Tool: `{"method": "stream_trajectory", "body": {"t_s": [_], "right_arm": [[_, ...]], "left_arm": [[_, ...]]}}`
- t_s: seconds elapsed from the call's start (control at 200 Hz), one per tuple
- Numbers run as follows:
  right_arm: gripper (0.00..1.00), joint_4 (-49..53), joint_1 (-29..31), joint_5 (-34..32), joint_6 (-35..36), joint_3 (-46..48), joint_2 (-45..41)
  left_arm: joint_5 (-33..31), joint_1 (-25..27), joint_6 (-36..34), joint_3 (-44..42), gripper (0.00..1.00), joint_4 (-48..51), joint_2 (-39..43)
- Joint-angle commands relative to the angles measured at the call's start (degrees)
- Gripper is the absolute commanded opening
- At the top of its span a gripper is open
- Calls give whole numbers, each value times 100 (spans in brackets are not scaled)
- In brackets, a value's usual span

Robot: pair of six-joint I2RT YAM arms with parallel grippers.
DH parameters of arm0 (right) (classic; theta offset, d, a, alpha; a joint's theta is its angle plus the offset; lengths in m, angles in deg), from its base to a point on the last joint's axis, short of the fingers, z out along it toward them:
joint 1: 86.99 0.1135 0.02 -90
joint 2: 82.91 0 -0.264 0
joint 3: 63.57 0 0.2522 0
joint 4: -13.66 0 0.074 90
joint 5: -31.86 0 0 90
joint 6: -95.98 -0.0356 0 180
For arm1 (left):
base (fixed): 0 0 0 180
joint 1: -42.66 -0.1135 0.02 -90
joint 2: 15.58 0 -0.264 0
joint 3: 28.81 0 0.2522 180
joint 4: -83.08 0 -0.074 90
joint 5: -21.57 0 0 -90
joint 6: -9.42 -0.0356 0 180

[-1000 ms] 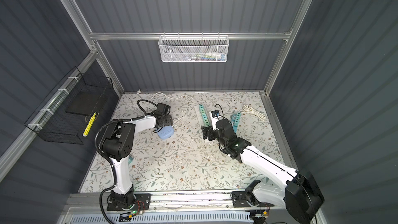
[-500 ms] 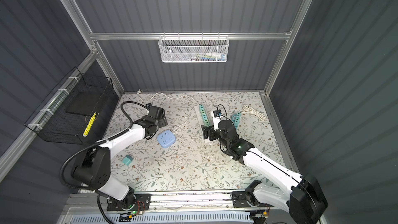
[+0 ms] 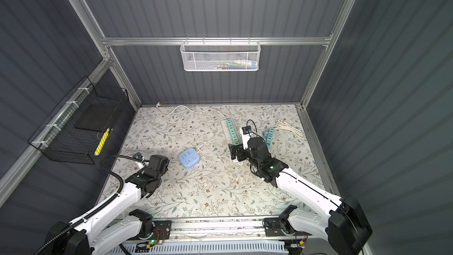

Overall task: Insert the plug
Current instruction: 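Grasp the light-blue socket box with the left gripper and drag it nearer the robot, then grasp the loose teal adapter beside the socket box with the left gripper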

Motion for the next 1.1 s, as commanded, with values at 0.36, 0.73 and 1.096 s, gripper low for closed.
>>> {"method": "stream_trajectory", "body": {"t_s": [0.36, 0.73, 1.096], "right_arm": [[99, -7, 1, 138, -67, 9, 201], [99, 16, 14, 117, -57, -26, 314], [99, 26, 7, 108, -48, -35, 339]], "left_arm": [[1498, -1697, -283, 283, 90, -947, -1486], [1936, -645, -706, 631, 79, -1532, -1870], [1673, -96, -1019, 1211, 79, -1170, -1977]]}}
